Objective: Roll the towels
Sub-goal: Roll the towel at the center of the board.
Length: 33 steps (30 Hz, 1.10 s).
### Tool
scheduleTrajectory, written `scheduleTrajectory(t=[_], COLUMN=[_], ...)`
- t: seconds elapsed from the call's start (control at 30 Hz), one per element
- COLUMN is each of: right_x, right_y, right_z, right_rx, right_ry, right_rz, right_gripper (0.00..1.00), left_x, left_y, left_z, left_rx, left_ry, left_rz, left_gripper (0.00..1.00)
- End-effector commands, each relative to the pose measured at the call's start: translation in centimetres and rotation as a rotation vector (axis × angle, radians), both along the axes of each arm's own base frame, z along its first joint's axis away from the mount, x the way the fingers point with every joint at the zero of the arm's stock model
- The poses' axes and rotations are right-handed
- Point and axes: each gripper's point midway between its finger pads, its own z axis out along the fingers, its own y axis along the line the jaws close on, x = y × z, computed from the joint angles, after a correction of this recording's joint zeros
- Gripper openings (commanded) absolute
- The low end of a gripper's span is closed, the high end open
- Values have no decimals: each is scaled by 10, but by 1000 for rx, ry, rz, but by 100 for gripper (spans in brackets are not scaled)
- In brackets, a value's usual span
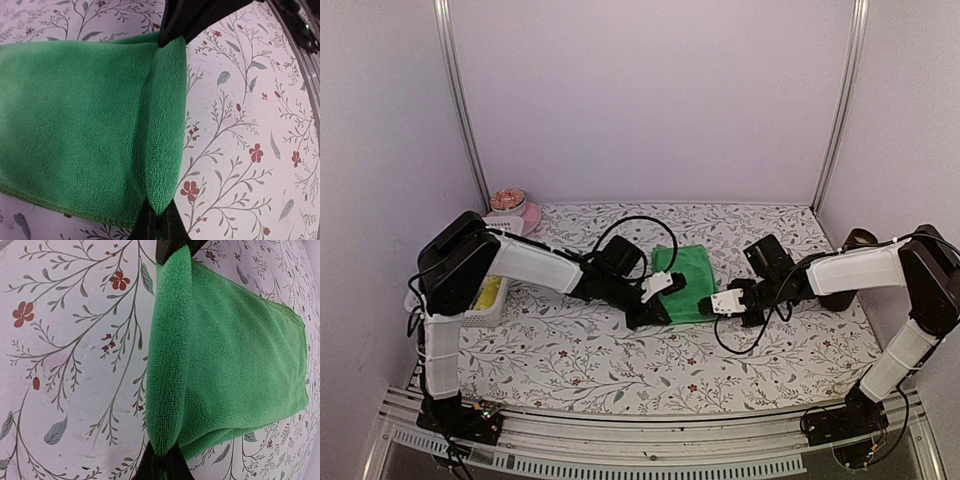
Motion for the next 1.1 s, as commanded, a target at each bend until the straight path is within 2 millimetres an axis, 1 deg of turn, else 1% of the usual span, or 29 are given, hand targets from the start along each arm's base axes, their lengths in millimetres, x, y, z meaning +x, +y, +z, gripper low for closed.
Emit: scheduleTrajectory(t=[0.0, 0.27, 0.47, 0.6, 0.73, 0.83, 0.97, 1.07], right_x=[-8, -2, 13, 22, 36, 40, 41, 43], right_y=[-2, -3, -5, -5, -6, -10, -13, -17], right_z=[0, -2, -6, -7, -10, -15, -19, -25], right_rx=[-13, -29, -31, -31, -38, -47, -63, -84], right_ry=[142, 288, 343, 359, 361, 372, 375, 376], right_rz=[-30, -83, -135, -160, -204, -237, -253, -270], right_gripper=[2, 3, 3, 4, 4, 10, 10, 9], left_x=[-2, 16, 29, 34, 41, 45, 49, 55], left_y=[5, 11, 14, 16, 18, 20, 21, 22], left_z=[13, 9, 8, 1, -5, -12, -20, -22], left_rx=[-14, -8, -20, -3, 14, 35, 63, 74], left_ry=[20, 23, 28, 34, 33, 34, 33, 15], left_rz=[6, 59, 90, 103, 129, 143, 157, 181], left_gripper=[0, 0, 0, 0, 0, 0, 4, 10])
